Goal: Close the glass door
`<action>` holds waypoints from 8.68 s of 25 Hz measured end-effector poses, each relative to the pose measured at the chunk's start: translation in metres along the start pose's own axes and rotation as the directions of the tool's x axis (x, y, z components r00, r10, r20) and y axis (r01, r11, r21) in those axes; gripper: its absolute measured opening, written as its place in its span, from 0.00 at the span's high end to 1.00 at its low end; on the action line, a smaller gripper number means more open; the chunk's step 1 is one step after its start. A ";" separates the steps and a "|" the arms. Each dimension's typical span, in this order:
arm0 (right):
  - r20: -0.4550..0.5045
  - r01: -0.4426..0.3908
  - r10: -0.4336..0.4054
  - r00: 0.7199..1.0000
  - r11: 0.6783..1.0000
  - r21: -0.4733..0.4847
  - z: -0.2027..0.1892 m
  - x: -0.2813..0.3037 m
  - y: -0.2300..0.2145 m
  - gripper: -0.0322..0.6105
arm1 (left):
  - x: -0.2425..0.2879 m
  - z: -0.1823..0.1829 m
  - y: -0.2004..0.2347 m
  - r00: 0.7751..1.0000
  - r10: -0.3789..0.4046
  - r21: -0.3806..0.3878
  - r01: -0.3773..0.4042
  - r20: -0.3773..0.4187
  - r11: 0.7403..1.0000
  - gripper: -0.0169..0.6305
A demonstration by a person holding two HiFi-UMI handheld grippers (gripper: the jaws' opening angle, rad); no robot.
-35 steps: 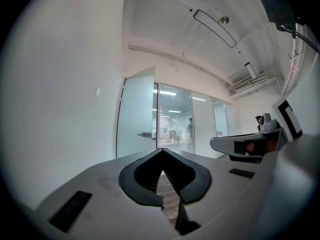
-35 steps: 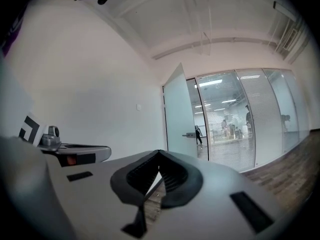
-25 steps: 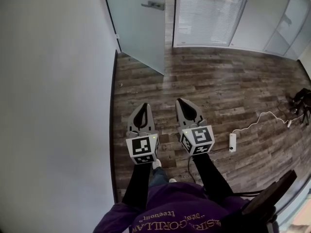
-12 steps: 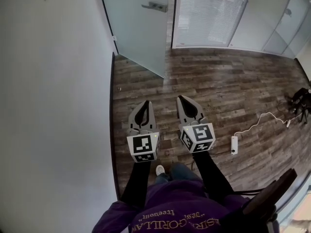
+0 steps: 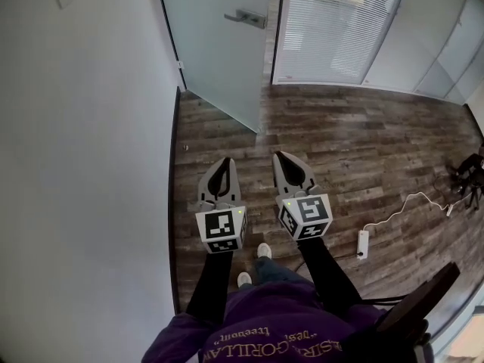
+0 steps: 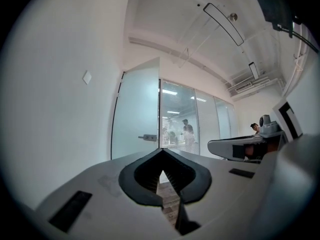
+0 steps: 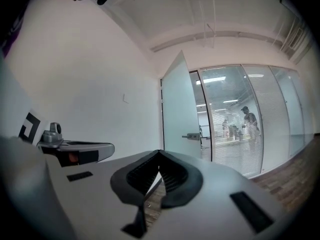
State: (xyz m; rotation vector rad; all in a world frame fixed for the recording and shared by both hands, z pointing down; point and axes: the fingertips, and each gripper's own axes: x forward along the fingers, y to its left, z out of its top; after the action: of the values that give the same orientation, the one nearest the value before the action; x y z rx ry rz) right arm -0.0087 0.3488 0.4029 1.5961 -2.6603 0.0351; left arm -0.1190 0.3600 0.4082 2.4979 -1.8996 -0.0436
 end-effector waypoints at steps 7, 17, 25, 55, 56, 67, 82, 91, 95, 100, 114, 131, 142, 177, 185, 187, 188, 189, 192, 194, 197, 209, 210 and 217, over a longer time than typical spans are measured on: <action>0.009 -0.036 0.036 0.999 0.999 0.002 0.007 0.051 -0.039 0.96 | 0.063 0.005 0.004 1.000 0.030 0.011 -0.030 0.006 1.000 0.99; 0.009 -0.061 0.061 0.998 0.998 -0.002 0.007 0.096 -0.079 0.96 | 0.120 0.005 0.008 0.999 0.050 0.011 -0.050 0.010 0.999 0.99; 0.009 -0.049 0.049 0.999 0.999 0.006 0.010 0.159 -0.096 0.96 | 0.178 0.004 0.040 0.999 0.042 0.015 -0.042 0.003 0.999 0.99; -0.007 0.055 -0.056 0.998 0.998 -0.024 0.017 0.387 -0.138 0.96 | 0.382 -0.005 0.168 0.997 -0.073 -0.003 0.073 0.009 0.997 0.99; -0.010 0.049 -0.050 0.999 0.999 -0.022 0.016 0.397 -0.141 0.96 | 0.391 -0.006 0.172 0.998 -0.067 -0.003 0.067 0.007 0.998 0.99; -0.021 0.004 -0.004 1.000 1.000 -0.011 0.026 0.477 -0.210 0.96 | 0.496 0.001 0.177 1.000 -0.020 0.004 0.020 -0.005 1.000 0.99; -0.013 -0.012 0.012 1.000 1.000 0.000 0.027 0.529 -0.273 0.96 | 0.582 -0.001 0.163 1.000 -0.021 0.014 0.021 -0.009 1.000 0.99; -0.008 0.031 -0.030 1.000 0.999 0.016 0.036 0.559 -0.284 0.96 | 0.624 0.003 0.171 0.993 -0.108 0.070 0.111 -0.042 0.991 0.99; -0.005 0.060 -0.060 0.998 0.998 0.025 0.038 0.567 -0.288 0.96 | 0.648 0.004 0.171 0.978 -0.190 0.211 0.204 -0.084 0.956 0.95; -0.003 0.099 -0.099 0.995 0.995 0.028 0.036 0.571 -0.293 0.96 | 0.687 -0.019 0.182 0.951 -0.195 0.560 0.300 -0.241 0.772 0.72; -0.012 0.174 -0.174 0.985 0.984 0.024 0.036 0.586 -0.297 0.96 | 0.762 -0.060 0.186 0.910 -0.133 0.908 0.406 -0.392 0.104 0.66; -0.044 0.241 -0.241 0.970 0.970 0.013 0.017 0.594 -0.299 0.96 | 0.770 -0.057 0.185 0.887 -0.157 0.858 0.461 -0.435 0.228 0.77; -0.045 0.247 -0.245 0.968 0.968 0.035 0.005 0.606 -0.339 0.96 | 0.793 -0.060 0.174 0.884 -0.160 0.839 0.468 -0.440 0.279 0.77; -0.043 0.202 -0.199 0.979 0.977 0.066 0.029 0.716 -0.559 0.96 | 1.006 -0.053 0.111 0.857 -0.098 0.775 0.501 -0.506 0.385 0.77; -0.024 0.235 -0.234 0.972 0.971 0.040 0.024 0.752 -0.570 0.96 | 1.018 -0.060 0.111 0.870 -0.113 0.777 0.481 -0.480 0.406 0.77; -0.026 0.244 -0.243 0.970 0.969 0.041 0.026 0.771 -0.582 0.96 | 1.038 -0.058 0.110 0.869 -0.117 0.774 0.483 -0.480 0.410 0.77; -0.028 0.250 -0.249 0.968 0.967 0.043 0.028 0.780 -0.590 0.96 | 1.050 -0.057 0.109 0.868 -0.118 0.771 0.485 -0.482 0.413 0.77; -0.029 0.256 -0.255 0.966 0.965 0.045 0.029 0.789 -0.596 0.96 | 1.060 -0.057 0.108 0.867 -0.117 0.769 0.486 -0.485 0.416 0.77; -0.031 0.279 -0.277 0.960 0.959 0.051 0.029 0.807 -0.611 0.96 | 1.082 -0.057 0.108 0.864 -0.110 0.765 0.488 -0.491 0.420 0.77; -0.029 0.292 -0.290 0.956 0.955 0.055 0.028 0.815 -0.618 0.96 | 1.094 -0.058 0.109 0.863 -0.111 0.764 0.490 -0.493 0.420 0.77; -0.024 0.298 -0.297 0.955 0.953 0.059 0.028 0.823 -0.629 0.96 | 1.111 -0.057 0.109 0.862 -0.113 0.755 0.491 -0.495 0.434 0.77; -0.020 0.171 -0.171 0.985 0.984 0.047 0.037 0.876 -0.694 0.96 | 1.175 -0.052 0.112 0.871 -0.041 0.746 0.442 -0.489 0.498 0.77; -0.025 0.153 -0.152 0.988 0.987 0.049 0.042 0.885 -0.701 0.96 | 1.184 -0.048 0.113 0.870 -0.032 0.742 0.439 -0.493 0.506 0.77; -0.024 0.046 -0.046 0.999 0.998 0.039 0.048 0.905 -0.716 0.96 | 1.206 -0.041 0.118 0.865 0.021 0.728 0.409 -0.502 0.550 0.77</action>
State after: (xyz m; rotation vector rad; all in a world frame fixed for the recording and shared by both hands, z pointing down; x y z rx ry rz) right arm 0.1967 -0.7881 0.3950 1.6577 -2.6213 0.1048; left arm 0.0899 -0.8344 0.4275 2.7630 -1.5829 1.6713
